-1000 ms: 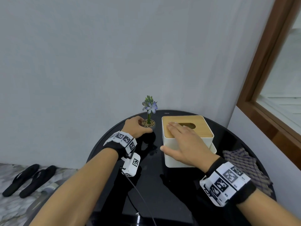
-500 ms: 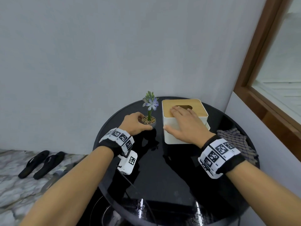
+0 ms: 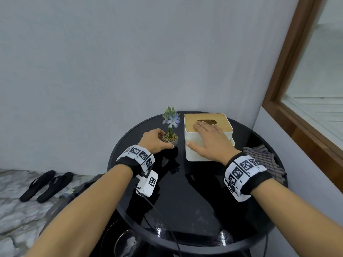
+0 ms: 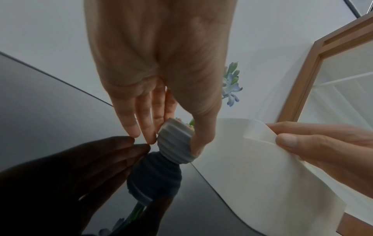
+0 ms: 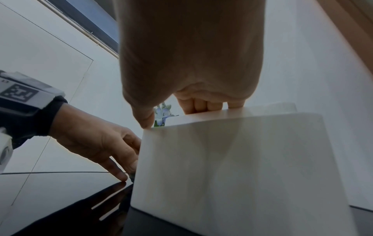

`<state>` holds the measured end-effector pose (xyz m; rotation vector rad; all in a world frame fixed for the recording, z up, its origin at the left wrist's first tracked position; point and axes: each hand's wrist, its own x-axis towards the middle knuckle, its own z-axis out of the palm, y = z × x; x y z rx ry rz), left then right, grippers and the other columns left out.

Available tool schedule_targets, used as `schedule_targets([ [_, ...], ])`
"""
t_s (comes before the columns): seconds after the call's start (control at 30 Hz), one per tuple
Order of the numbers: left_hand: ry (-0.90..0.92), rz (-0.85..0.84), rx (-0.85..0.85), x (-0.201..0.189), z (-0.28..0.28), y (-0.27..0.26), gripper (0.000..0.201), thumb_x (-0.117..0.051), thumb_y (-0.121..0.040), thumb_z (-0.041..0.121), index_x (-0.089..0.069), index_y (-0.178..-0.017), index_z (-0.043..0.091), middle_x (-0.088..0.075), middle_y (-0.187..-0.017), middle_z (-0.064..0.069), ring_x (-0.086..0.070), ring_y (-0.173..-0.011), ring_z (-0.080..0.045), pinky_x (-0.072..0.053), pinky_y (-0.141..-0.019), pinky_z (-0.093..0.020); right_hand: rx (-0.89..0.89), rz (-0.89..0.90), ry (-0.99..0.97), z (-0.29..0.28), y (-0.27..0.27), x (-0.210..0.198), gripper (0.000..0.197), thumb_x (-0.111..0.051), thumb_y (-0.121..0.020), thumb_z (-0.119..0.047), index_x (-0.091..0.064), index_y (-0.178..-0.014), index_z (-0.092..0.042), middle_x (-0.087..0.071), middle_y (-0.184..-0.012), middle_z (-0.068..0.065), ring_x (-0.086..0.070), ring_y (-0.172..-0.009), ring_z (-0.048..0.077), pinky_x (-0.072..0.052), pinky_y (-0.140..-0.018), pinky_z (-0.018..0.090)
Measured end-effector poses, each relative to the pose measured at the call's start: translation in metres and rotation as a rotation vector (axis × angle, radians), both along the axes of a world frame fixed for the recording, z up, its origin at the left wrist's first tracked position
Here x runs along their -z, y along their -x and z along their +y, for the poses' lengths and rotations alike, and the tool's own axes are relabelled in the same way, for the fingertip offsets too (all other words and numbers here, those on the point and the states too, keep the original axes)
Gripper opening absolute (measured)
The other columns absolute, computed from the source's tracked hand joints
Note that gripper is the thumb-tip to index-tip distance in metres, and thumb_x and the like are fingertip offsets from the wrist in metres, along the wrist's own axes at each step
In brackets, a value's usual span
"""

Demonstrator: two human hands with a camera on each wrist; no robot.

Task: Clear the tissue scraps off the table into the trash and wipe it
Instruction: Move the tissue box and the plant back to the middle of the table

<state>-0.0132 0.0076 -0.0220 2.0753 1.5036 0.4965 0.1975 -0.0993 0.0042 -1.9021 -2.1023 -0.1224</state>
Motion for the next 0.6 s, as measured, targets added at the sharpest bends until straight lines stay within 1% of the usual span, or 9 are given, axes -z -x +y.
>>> schedule_targets([
  [0.17, 0.003, 0.0, -0.001, 0.0006, -0.0012, -0.0018, 0.069, -0.081, -0.065, 0.051, -0.059, -0.123, 0.022, -0.064, -0.117, 0.003, -0.053, -0.113, -0.013, -0.038, -0.086, -0.022, -0.002, 0.009, -0.008, -0.0007, -0.0004, 0.0006, 0.072, -0.043, -0.09, -0.059, -0.033, -0.146, -0.014, -0.03, -0.156, 0.003, -0.022, -0.146, 0.018, -0.013, -0.119, 0.038],
  [0.27, 0.01, -0.001, -0.004, -0.0001, -0.0018, -0.0026, 0.07, -0.081, -0.065, 0.05, -0.058, -0.124, 0.021, -0.063, -0.117, 0.003, -0.051, -0.107, -0.011, -0.037, -0.085, -0.022, 0.0, 0.012, -0.017, 0.0, -0.0001, 0.0016, 0.072, -0.043, -0.09, -0.06, -0.033, -0.145, -0.015, -0.03, -0.156, 0.003, -0.022, -0.146, 0.017, -0.013, -0.119, 0.038],
  [0.3, 0.01, 0.001, -0.004, 0.0001, -0.0016, -0.0029, 0.07, -0.081, -0.065, 0.05, -0.057, -0.125, 0.021, -0.063, -0.117, 0.002, -0.052, -0.107, -0.011, -0.037, -0.085, -0.021, 0.0, 0.012, -0.018, 0.0001, 0.0, 0.0018, 0.072, -0.043, -0.09, -0.06, -0.034, -0.145, -0.015, -0.03, -0.156, 0.003, -0.022, -0.146, 0.017, -0.013, -0.119, 0.037],
  [0.4, 0.007, 0.012, -0.006, -0.0009, -0.0027, -0.0038, 0.071, -0.081, -0.066, 0.05, -0.057, -0.126, 0.02, -0.063, -0.119, 0.001, -0.054, -0.114, -0.015, -0.037, -0.085, -0.022, -0.003, 0.014, -0.021, -0.0003, -0.0003, 0.0019, 0.072, -0.044, -0.09, -0.06, -0.034, -0.145, -0.015, -0.03, -0.156, 0.003, -0.022, -0.146, 0.017, -0.013, -0.118, 0.037],
  [0.6, 0.015, 0.017, -0.009, -0.0012, -0.0042, -0.0035, 0.071, -0.08, -0.066, 0.05, -0.057, -0.126, 0.02, -0.064, -0.119, 0.001, -0.053, -0.117, -0.017, -0.038, -0.087, -0.023, -0.002, 0.02, -0.022, -0.0008, -0.0004, 0.0019, 0.073, -0.045, -0.09, -0.059, -0.033, -0.146, -0.015, -0.03, -0.156, 0.002, -0.022, -0.146, 0.016, -0.013, -0.119, 0.037],
])
